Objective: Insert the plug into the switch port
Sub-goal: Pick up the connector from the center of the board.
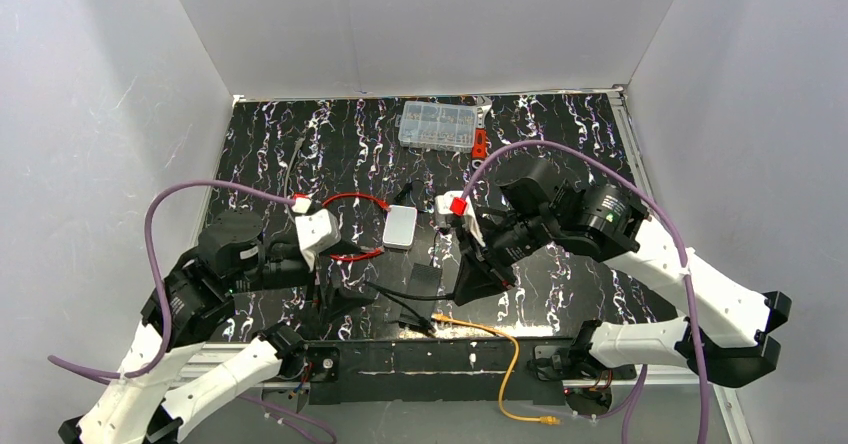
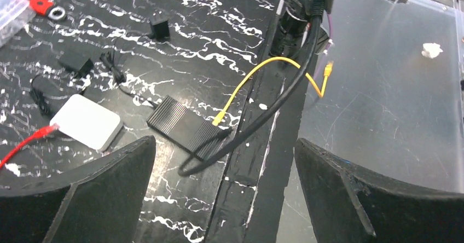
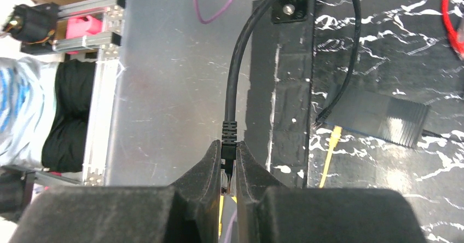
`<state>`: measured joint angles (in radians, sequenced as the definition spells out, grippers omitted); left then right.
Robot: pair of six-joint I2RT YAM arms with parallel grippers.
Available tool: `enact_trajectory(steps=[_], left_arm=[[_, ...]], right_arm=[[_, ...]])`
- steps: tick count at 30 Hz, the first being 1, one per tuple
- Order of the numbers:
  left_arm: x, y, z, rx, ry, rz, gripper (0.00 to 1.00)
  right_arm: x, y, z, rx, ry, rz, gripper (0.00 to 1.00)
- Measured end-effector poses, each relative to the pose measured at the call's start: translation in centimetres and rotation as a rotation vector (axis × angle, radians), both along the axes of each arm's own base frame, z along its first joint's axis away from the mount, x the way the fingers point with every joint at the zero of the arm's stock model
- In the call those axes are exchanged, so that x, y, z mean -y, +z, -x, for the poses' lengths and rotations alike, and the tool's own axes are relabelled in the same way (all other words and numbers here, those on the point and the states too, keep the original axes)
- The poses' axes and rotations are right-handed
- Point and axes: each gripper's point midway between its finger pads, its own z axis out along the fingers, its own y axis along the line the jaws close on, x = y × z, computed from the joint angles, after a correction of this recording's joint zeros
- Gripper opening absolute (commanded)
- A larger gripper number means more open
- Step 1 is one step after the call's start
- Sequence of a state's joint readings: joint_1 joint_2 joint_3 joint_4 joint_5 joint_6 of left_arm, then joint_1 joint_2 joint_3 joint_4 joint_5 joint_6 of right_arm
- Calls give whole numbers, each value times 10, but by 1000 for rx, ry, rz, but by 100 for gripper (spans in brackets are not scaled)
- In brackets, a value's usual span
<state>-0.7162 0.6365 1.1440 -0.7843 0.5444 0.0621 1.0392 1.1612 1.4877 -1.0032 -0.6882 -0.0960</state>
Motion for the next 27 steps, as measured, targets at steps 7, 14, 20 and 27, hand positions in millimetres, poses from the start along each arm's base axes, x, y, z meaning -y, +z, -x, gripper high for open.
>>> enact_trajectory(steps=[7,14,20,27], left_arm=[[8,-7,14,55,-149,24,98],[14,-11,21,62,-225,40,90],[17,-11,25,60,-257,55,43],[18,-8,30,56,-287,72,0]], right_arm=[[-3,25,12,-60,99,-60,1],[-15,35,14,-111,165,-83,1],[-23,31,7,-143,161,-64,1],[-23,32,1,-153,133,-62,1]])
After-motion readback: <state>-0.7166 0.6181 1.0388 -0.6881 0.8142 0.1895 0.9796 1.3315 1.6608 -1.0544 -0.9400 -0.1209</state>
